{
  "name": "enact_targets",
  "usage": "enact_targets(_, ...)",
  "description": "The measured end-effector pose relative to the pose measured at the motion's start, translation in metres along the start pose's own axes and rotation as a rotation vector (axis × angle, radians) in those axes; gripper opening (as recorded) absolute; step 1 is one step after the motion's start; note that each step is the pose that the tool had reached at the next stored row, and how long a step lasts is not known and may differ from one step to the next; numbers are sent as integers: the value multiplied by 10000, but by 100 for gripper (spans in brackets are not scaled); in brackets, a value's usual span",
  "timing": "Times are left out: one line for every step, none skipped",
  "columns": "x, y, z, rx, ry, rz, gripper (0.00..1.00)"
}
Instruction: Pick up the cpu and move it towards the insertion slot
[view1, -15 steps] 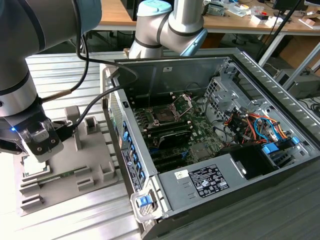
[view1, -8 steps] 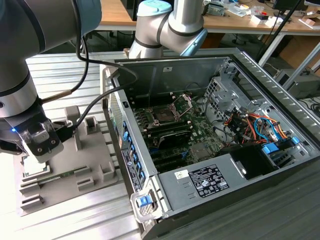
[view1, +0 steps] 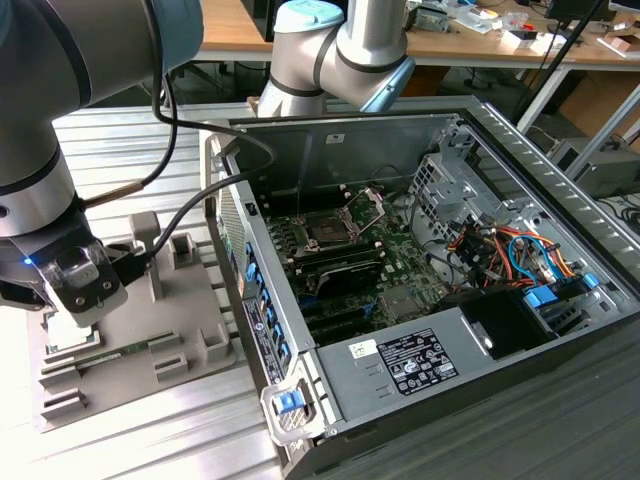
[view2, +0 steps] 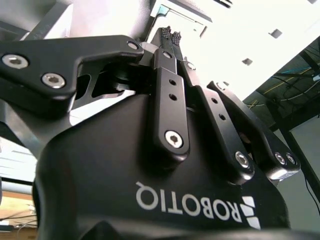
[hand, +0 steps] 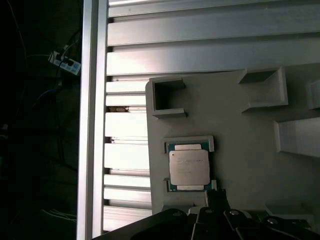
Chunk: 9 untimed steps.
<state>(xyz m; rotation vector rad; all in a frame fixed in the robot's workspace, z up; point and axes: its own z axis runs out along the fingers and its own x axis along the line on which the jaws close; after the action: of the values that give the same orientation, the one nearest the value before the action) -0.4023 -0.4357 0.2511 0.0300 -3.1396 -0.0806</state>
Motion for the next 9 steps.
enact_targets(0,0,2,0,0,0,11)
enact_targets(0,0,7,0,-1,0,11)
enact_targets(0,0,9,0,0,0,11)
enact_targets(0,-1,10,0,-1,0,11)
enact_targets(0,-1,13,0,0,0,11)
enact_targets(0,-1,15,1,0,0,11)
enact_targets(0,-1,17,0,-1,0,11)
enact_targets(0,-1,19,0,0,0,11)
enact_targets(0,-1,21,0,0,0,11)
